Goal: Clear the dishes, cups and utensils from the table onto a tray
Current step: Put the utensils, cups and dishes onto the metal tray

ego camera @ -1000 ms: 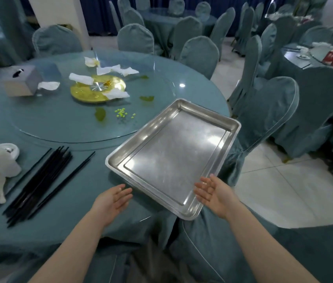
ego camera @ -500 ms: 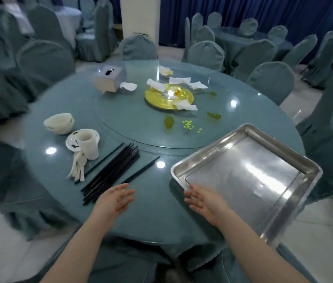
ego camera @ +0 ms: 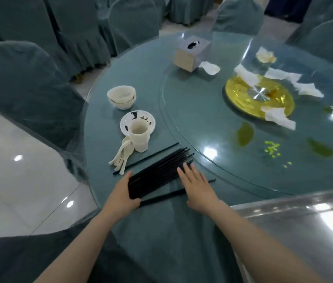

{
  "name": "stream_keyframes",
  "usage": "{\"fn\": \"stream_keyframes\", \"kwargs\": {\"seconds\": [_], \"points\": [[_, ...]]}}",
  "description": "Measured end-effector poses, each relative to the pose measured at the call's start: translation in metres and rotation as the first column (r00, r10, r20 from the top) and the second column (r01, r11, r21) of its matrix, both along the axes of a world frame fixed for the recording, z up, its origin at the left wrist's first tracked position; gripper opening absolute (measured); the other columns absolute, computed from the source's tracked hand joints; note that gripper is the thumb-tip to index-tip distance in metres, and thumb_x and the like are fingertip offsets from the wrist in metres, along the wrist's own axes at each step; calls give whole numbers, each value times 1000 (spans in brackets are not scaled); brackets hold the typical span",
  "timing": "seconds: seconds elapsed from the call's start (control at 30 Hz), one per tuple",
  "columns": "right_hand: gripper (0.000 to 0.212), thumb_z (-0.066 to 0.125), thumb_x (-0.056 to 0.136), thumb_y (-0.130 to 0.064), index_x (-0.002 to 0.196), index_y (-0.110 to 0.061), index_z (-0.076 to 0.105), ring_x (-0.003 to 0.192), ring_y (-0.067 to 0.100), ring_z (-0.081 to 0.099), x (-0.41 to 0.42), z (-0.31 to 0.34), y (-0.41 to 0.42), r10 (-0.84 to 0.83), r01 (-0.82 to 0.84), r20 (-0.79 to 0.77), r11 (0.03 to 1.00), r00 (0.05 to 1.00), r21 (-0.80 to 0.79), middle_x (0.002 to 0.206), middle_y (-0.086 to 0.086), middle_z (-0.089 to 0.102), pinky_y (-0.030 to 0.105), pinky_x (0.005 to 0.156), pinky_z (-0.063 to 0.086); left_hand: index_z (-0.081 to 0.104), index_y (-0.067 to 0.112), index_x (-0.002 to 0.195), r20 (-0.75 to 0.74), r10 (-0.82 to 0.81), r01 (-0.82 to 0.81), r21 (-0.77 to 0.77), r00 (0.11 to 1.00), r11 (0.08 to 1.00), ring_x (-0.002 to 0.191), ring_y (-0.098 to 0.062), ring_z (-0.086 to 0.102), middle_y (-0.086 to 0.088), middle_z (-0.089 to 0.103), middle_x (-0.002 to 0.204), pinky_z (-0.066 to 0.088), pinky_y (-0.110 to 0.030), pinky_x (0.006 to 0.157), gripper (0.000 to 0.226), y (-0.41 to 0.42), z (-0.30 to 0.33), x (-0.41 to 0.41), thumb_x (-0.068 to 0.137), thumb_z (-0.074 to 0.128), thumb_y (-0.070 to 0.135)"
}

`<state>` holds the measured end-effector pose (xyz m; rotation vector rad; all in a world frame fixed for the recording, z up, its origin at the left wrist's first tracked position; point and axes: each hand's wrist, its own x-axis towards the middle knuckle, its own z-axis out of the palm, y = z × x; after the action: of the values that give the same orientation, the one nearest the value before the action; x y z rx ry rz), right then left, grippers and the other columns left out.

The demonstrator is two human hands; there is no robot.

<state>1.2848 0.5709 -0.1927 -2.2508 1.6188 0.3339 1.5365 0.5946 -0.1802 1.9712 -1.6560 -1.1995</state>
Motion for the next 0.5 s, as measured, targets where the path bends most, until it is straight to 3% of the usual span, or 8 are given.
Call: {"fn": "stream_keyframes", "kwargs": {"seconds": [0.1,0.23,0.37,0.5], "points": [[104,53,81,-3,147,-21,-25,140,27,-32,8,-10,-36,132,-131,-38,991,991,21,153,3,-33,51,117,-7,-7,26,152,120,-92,83,71,989,994,147,-18,6,1,-3,161,19,-33,117,123,-19,-11,-9,67,82,34],[112,56,74,-3,144,-22,-29,139,29,-32,24,-16,-79,273,-272,-87,962,958,28,152,4,-35,53,110,-15,-19,17,149,345,-235,199,138,909,970,146,-25,-13,-11,-21,157,3,-39,119,137,-47,-25,-27,62,78,58],[114,61,73,-8,146,-19,-26,143,28,-25,40,-19,-112,332,-322,-99,941,938,107,156,2,-28,57,112,-10,-23,16,147,493,-271,211,174,827,962,145,-27,-19,-13,-20,158,-10,-50,114,142,-63,-35,-39,57,72,71],[102,63,74,-18,152,-14,-3,146,29,-4,43,-22,-121,355,-352,-60,934,933,59,158,6,2,55,114,-5,-5,14,151,592,-188,206,37,784,978,144,-26,13,-9,13,154,2,-51,116,127,-55,-42,-49,63,69,69]]}}
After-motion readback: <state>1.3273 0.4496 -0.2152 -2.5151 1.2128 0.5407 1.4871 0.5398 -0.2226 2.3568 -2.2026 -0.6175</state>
